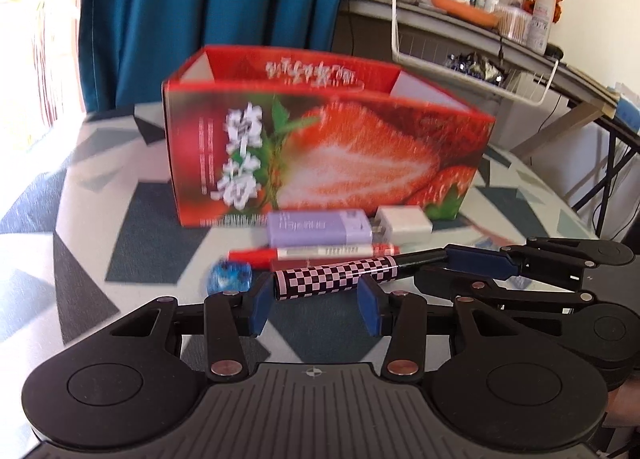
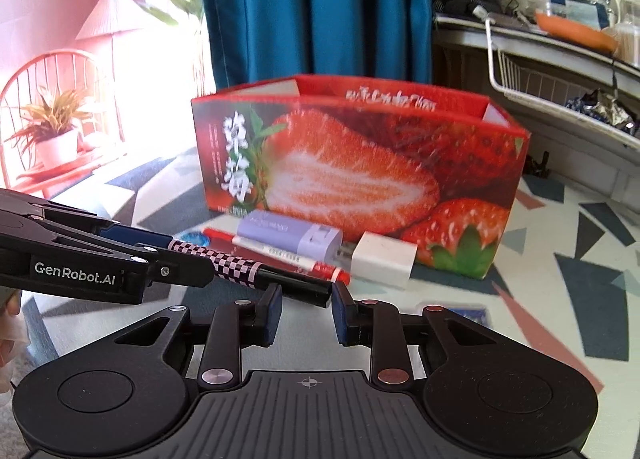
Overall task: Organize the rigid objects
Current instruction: 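Carry the checkered lipstick into the red box and open the left gripper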
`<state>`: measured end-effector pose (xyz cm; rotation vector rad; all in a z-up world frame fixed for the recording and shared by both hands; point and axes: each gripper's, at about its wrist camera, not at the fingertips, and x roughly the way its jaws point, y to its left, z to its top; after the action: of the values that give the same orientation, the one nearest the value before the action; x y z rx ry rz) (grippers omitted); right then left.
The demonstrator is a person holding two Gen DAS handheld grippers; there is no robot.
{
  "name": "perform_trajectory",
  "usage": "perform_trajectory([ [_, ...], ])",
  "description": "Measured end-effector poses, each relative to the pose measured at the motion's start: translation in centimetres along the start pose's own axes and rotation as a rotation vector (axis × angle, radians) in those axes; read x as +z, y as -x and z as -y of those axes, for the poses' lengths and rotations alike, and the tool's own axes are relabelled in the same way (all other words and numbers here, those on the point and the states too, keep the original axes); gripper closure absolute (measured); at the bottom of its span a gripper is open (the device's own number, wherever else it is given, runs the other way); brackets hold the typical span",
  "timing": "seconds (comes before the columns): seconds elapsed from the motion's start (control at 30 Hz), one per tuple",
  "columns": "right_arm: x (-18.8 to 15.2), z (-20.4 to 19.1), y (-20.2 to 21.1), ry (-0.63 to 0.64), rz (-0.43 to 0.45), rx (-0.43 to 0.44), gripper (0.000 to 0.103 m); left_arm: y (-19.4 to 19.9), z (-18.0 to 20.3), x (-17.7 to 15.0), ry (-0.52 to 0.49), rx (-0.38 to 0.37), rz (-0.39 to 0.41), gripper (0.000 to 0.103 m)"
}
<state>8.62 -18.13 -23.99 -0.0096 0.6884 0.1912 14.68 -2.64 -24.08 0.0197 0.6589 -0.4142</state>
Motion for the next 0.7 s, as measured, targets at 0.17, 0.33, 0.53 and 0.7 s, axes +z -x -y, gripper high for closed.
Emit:
perform_trajectory([
  [0.17, 2.7, 0.2, 0.9, 0.020, 0.067, -0.009, 0.078, 1.2, -0.4, 2.9, 0.028, -0.022, 0.065, 0.055],
  [0.33, 6.8, 1.3, 1.0, 0.030, 0.131, -0.031, 0.078, 2.2, -0.3, 7.4, 0.015, -0.032, 0.151, 0.055],
  [0.53, 11.2, 3.7, -0.8, -0.002, 0.125, -0.027, 0.078, 0.8, -0.5, 12.2, 0.041, -0.079, 0.174, 0.053],
  [0.7, 13.4, 5.4, -3.6, -0.008, 0.090, -0.050, 0.078, -2.1, -0.3, 14.9, 0.035, -0.071, 0.129, 0.053],
])
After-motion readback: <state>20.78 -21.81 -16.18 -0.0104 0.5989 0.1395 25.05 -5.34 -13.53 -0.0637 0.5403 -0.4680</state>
